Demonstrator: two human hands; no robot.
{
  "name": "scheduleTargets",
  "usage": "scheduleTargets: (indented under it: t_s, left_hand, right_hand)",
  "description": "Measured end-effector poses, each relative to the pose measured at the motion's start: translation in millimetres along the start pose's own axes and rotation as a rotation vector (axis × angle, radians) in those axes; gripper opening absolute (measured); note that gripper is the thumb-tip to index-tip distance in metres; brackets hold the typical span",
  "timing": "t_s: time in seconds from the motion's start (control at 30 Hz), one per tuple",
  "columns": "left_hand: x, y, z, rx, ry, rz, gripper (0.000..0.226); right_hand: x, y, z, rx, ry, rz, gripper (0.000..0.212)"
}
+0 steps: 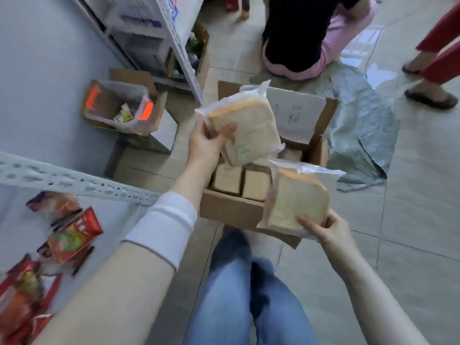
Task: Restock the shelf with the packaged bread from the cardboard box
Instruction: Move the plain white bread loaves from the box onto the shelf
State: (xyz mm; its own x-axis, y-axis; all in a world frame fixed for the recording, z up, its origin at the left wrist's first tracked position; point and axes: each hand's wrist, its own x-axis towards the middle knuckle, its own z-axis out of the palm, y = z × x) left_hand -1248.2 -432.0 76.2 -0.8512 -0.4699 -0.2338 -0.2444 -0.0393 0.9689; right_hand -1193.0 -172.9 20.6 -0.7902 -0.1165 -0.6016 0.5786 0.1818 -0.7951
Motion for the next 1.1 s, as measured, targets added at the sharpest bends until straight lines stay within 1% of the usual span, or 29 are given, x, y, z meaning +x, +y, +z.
scheduleTargets:
  t_s: [0.07,0.13,0.23,0.3,0.37,0.4,0.5,0.53,0.57,0.63,0.67,0.77,0.83,0.97,1.1]
  left_hand:
    - [-34,47,-48,-0.082,0.094,0.082,0.021]
    - [-71,90,-99,-0.082,0.196,0.155,0.02]
    - [-133,138,-182,-0.054,0.421,0.234,0.016]
    - [-178,162,-237,-0.041,0.567,0.281,0.013]
    - [-226,180,-291,-0.02,0.686,0.327,0.013]
    - [-251,187,-318,-0.006,0.743,0.349,0.013]
    - [-327,196,-398,0.014,0.92,0.374,0.015]
    - [-351,195,-423,0.006,0.97,0.373,0.015]
    - [-373,193,-445,-0.005,1.013,0.368,0.014]
    - [-415,183,-488,-0.002,1.077,0.344,0.013]
    - [-432,176,-507,0.014,1.099,0.324,0.013]
    - [-468,151,-557,0.043,1.179,0.253,0.014]
    - [-479,135,-584,0.032,1.215,0.223,0.013]
    - [-471,115,-631,-0.011,1.235,0.202,0.013]
    - [-431,119,-686,-0.062,1.248,0.252,0.014]
  right_hand:
    - [-33,-33,21,-0.019,-0.121,-0.037,0.018]
    - [-66,-63,49,-0.029,-0.258,-0.055,0.019]
    - [-113,-101,99,-0.138,-0.429,-0.165,0.013]
    - [-148,-124,138,-0.192,-0.54,-0.246,0.018]
    - [-185,-139,180,-0.227,-0.647,-0.315,0.029]
    - [-203,-143,202,-0.238,-0.697,-0.348,0.031]
    - [-261,-144,271,-0.27,-0.829,-0.431,0.019]
    - [-280,-141,294,-0.282,-0.87,-0.444,0.02]
    - [-297,-138,315,-0.293,-0.912,-0.448,0.027]
    - [-332,-128,357,-0.33,-0.977,-0.459,0.041]
    - [-346,-124,378,-0.345,-1.002,-0.465,0.041]
    - [-376,-114,435,-0.389,-1.069,-0.478,0.031]
    - [-388,-112,469,-0.418,-1.098,-0.489,0.033]
    - [-393,-131,542,-0.413,-1.129,-0.51,0.022]
    - [-381,-159,631,-0.398,-1.134,-0.578,0.029]
